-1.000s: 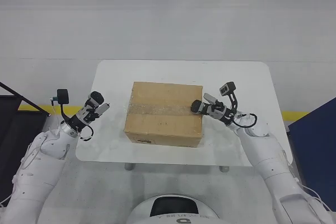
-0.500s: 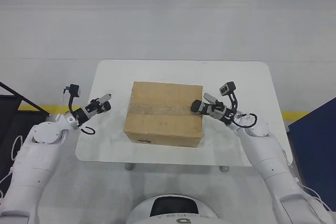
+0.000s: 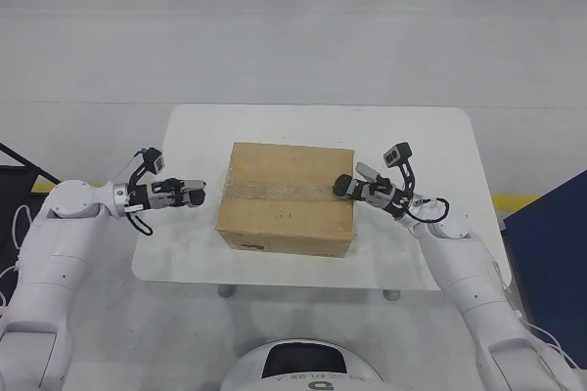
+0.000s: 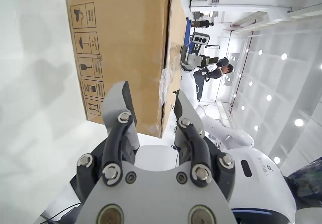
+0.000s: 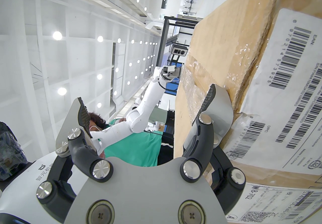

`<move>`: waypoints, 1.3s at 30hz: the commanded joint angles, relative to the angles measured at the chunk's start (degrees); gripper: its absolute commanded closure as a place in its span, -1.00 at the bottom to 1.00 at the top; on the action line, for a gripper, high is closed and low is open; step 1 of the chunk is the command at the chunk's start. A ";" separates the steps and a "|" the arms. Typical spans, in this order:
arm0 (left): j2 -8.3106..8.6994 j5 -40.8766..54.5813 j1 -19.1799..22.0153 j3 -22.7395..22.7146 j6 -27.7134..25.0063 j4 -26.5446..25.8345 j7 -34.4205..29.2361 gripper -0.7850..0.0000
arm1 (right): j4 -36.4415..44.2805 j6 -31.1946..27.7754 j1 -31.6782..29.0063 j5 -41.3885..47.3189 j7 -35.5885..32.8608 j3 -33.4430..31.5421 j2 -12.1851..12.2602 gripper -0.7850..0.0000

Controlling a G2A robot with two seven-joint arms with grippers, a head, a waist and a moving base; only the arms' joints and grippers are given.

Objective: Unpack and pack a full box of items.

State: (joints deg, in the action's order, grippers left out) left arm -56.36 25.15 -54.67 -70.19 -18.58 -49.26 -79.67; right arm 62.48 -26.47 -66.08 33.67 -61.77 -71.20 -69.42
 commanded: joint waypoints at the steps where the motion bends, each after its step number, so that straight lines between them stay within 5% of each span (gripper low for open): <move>1: -0.54 -0.36 0.70 1.69 -1.02 0.76 -0.33 -0.02 | 0.00 0.00 0.00 0.00 0.00 0.00 0.00 -1.00; 5: -1.61 0.55 2.19 4.03 -1.99 2.44 -0.29 -0.15 | 0.00 0.00 0.00 0.00 0.00 0.00 0.00 -1.00; 8: -2.22 1.76 3.09 5.10 -2.69 3.63 -0.96 0.07 | 0.00 0.00 0.00 0.00 0.00 0.00 0.00 -1.00; 12: -2.70 3.60 3.97 5.67 -3.64 4.70 -2.39 1.00 | 0.00 0.00 0.00 0.00 0.00 0.00 0.00 -1.00; 33: -2.19 6.75 3.74 4.62 -4.13 3.13 -1.90 1.00 | 0.17 0.03 -0.09 0.15 0.35 -0.06 -0.01 -1.00; 39: -2.03 7.29 3.84 4.43 -3.91 2.75 -2.12 1.00 | 2.39 1.11 -2.01 9.28 -3.28 -3.27 0.37 -1.00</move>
State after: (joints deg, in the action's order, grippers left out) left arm -58.38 32.52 -50.85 -65.85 -22.43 -46.43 -81.86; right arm 65.03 -25.94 -68.03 40.89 -63.40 -73.78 -69.16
